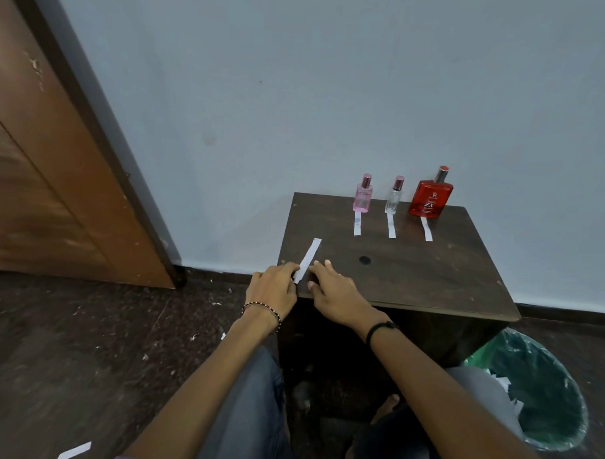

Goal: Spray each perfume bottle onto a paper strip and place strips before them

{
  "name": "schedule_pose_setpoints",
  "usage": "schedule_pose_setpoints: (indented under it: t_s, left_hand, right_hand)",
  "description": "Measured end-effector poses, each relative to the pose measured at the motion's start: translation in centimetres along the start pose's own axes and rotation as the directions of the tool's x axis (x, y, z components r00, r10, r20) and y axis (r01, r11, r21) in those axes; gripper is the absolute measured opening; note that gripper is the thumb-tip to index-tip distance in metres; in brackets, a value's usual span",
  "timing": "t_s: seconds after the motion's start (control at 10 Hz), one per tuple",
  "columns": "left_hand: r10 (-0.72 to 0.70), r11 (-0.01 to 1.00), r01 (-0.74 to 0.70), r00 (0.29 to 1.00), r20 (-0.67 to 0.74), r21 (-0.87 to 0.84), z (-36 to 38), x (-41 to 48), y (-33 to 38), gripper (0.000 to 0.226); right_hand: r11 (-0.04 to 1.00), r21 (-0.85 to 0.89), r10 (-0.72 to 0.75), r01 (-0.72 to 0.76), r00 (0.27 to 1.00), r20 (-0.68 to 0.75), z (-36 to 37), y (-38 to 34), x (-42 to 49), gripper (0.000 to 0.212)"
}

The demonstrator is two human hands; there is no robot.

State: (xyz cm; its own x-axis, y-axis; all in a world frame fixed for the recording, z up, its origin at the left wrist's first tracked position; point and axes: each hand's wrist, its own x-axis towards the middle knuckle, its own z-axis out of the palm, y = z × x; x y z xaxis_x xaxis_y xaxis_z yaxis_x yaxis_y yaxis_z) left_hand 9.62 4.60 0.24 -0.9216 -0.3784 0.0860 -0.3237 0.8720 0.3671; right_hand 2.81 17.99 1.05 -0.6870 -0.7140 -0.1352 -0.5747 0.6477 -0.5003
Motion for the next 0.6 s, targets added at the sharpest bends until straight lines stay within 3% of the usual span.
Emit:
schedule_pose_setpoints:
  t_s: [0.3,0.5,0.6]
  left_hand:
    - [0.09,0.993,-0.096,0.993,0.082,0.068,-0.4,-1.2,0.1,0.036]
    - [0.075,0.993,-0.085,0.989,0.131,0.078,-1.5,-1.2,0.1,0.041]
    - [0.083,0.993,-0.089,0.994,0.065,0.083,-2.8,-0.6,1.1,0.04]
  right_hand:
    - [0.996,-0.084,0.004,0.003,0.996,0.085,-0.4,-0.7,1.5,0.038]
    - [0.998,-0.062,0.016,-0.005,0.985,0.171,-1.8,-0.9,0.5,0.046]
    - [0.999,-0.004,0.037,-0.037,0.998,0.053,-3.2,-0.9,-0.5,0.037]
